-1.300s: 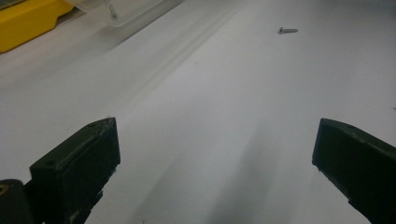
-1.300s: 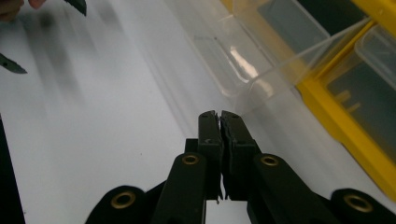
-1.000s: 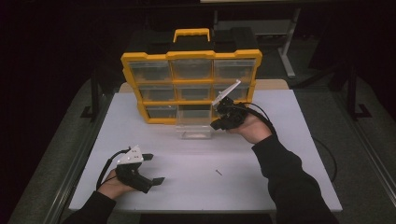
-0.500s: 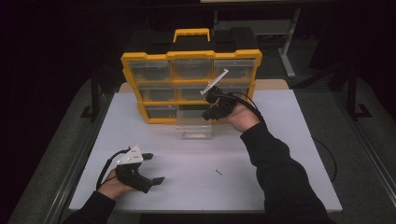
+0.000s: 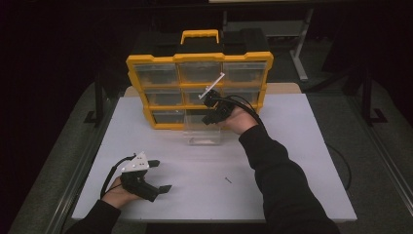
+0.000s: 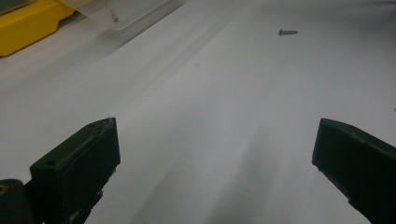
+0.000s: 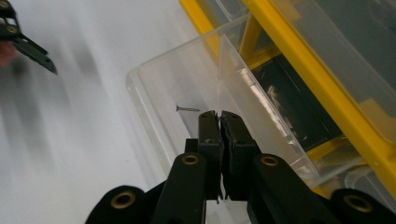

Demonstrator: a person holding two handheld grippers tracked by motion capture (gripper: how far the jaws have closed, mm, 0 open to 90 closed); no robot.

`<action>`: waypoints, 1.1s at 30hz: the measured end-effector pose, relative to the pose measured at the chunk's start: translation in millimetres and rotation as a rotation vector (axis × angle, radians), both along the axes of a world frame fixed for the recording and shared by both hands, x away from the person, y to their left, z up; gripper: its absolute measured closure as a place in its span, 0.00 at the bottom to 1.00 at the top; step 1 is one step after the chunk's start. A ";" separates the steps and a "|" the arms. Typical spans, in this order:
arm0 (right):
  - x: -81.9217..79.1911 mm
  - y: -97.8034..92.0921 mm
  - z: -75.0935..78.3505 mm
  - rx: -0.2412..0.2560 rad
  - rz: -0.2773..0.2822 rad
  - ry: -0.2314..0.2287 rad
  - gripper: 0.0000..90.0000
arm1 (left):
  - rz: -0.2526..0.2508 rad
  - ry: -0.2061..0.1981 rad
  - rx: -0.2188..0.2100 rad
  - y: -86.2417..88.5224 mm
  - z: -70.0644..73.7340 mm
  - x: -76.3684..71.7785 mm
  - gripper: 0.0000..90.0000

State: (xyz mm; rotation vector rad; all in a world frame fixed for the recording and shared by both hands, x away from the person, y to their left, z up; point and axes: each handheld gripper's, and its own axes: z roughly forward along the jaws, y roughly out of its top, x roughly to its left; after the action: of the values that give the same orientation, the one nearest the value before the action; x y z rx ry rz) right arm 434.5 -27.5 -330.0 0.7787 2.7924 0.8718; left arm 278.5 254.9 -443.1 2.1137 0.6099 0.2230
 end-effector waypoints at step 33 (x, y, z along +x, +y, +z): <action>-5.4 -24.2 12.8 0.010 -0.017 0.010 0.98 | 0.000 0.000 0.000 -0.3 0.0 0.2 0.00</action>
State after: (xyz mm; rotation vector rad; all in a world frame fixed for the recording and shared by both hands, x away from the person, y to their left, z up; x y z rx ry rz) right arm 429.0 -51.7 -317.3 0.8098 2.7876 0.8825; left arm 278.7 254.6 -443.2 2.1138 0.6106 0.2228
